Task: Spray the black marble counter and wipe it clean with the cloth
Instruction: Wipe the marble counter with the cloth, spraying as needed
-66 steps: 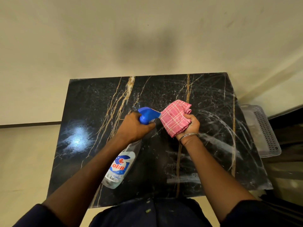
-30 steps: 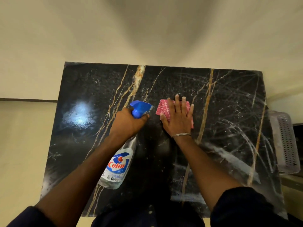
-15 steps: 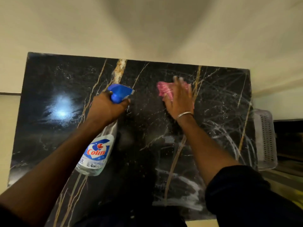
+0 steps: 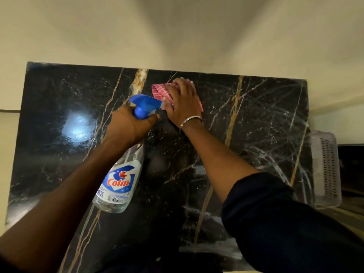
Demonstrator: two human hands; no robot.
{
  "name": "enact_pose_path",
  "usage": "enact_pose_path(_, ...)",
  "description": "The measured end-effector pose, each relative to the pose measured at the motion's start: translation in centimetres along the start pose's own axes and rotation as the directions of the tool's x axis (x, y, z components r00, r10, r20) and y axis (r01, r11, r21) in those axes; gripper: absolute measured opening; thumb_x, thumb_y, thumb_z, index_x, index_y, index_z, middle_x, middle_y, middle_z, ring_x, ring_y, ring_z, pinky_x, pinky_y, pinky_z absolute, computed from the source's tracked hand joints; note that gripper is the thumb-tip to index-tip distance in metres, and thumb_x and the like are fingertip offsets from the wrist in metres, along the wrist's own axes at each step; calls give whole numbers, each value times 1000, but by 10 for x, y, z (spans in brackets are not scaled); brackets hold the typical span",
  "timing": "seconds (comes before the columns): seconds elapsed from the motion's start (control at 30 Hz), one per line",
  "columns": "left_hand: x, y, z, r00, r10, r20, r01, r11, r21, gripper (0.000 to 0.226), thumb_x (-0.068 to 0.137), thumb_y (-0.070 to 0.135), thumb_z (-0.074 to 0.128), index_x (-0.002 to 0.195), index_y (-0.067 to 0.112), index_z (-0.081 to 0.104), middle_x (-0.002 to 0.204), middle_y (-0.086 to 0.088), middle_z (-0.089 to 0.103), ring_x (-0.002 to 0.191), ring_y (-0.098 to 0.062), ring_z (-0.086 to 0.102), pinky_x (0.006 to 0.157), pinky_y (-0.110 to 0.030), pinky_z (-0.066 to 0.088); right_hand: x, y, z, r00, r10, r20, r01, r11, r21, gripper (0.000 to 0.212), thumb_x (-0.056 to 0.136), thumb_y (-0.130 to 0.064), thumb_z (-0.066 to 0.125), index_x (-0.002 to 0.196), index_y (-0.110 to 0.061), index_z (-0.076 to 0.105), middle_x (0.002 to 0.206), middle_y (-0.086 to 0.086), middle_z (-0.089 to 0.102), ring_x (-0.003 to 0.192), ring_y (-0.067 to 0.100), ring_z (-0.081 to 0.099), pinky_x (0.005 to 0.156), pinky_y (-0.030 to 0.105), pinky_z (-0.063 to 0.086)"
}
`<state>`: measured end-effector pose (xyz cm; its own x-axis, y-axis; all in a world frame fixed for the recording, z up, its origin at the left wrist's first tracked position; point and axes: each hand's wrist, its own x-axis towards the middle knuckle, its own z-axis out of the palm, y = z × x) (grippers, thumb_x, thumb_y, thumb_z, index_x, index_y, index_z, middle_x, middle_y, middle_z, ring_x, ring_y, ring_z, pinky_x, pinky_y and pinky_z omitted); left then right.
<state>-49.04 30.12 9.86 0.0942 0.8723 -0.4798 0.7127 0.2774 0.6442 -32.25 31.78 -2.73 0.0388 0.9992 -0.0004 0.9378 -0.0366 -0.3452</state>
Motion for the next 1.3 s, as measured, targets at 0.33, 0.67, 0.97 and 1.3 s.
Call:
enact_pose_path(0.33, 3, 9, 17, 998, 63, 24, -64, 998, 26, 27, 86, 36, 69, 104, 21, 56, 77, 11, 57, 67, -2, 57, 56, -13, 40, -54, 165, -62, 878, 449, -165, -455, 890, 4, 43, 100, -26, 51, 143, -21, 50, 151, 2, 46, 149, 25, 24, 123, 47, -2)
enact_pose_path(0.67, -10, -4, 21, 996, 93, 17, -93, 996, -6, 34, 84, 34, 71, 112, 21, 57, 88, 6, 61, 78, -7, 61, 66, -20, 47, -51, 59, -17, 946, 300, -126, -309, 949, -56, 58, 91, -24, 50, 148, -23, 41, 159, 2, 33, 151, 31, 14, 120, 60, 5)
enact_pose_path(0.97, -19, -5, 31, 1000, 29, 10, -29, 999, 31, 36, 84, 36, 71, 112, 18, 58, 89, 4, 62, 76, -3, 59, 68, -21, 45, -108, 144, -42, 976, 207, -74, -210, 977, -41, 51, 98, -25, 46, 148, -28, 40, 160, -2, 31, 152, 25, 13, 122, 58, 7)
enact_pose_path(1.3, -35, 16, 50, 999, 41, 36, -42, 999, 30, 25, 86, 35, 68, 101, 18, 58, 74, 9, 58, 64, -3, 57, 53, -13, 37, -111, 122, -43, 827, 532, -178, -538, 843, 22, 57, 93, -20, 47, 150, -24, 37, 161, 3, 28, 152, 32, 12, 120, 62, 6)
